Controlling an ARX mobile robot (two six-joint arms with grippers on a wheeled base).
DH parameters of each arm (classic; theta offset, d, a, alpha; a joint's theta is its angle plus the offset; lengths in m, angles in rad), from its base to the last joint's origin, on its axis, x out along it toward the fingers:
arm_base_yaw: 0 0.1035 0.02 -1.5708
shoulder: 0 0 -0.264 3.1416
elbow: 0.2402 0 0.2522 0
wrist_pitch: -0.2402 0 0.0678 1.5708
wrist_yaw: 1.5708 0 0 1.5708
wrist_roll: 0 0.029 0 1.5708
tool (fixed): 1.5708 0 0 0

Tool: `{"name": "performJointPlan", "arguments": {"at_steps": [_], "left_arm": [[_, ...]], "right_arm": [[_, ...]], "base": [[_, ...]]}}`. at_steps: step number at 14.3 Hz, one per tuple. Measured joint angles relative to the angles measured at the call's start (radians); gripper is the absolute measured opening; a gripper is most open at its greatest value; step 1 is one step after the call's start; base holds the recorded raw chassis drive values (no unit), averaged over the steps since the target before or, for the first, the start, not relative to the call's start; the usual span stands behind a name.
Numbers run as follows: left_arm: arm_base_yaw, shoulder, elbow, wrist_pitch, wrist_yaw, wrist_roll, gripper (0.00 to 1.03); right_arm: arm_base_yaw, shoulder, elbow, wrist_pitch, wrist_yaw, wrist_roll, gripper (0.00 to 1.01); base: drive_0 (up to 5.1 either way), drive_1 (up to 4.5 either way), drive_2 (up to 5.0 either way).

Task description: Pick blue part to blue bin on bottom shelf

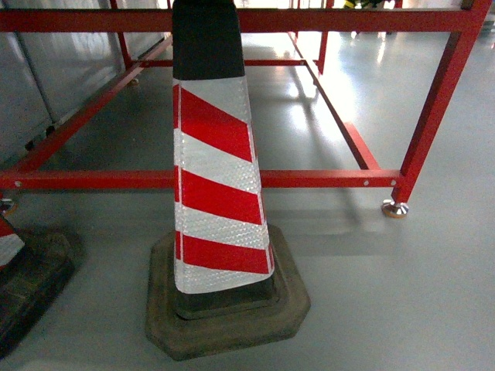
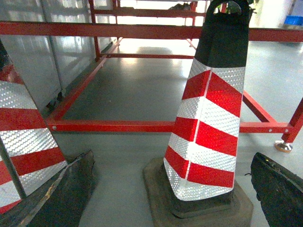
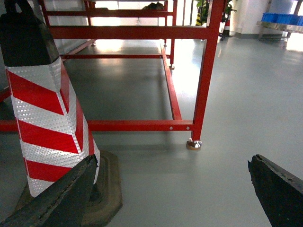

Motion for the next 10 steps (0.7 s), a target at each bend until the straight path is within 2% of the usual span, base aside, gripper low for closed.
{"name": "performJointPlan", "arguments": {"at_steps": [10], "left_arm": [[0.000,0.000,0.000,0.000,0.000,0.000,0.98]], "right_arm": [[0.000,0.000,0.000,0.000,0.000,0.000,0.98]], "base": [[0.0,0.00,0.0]]}}
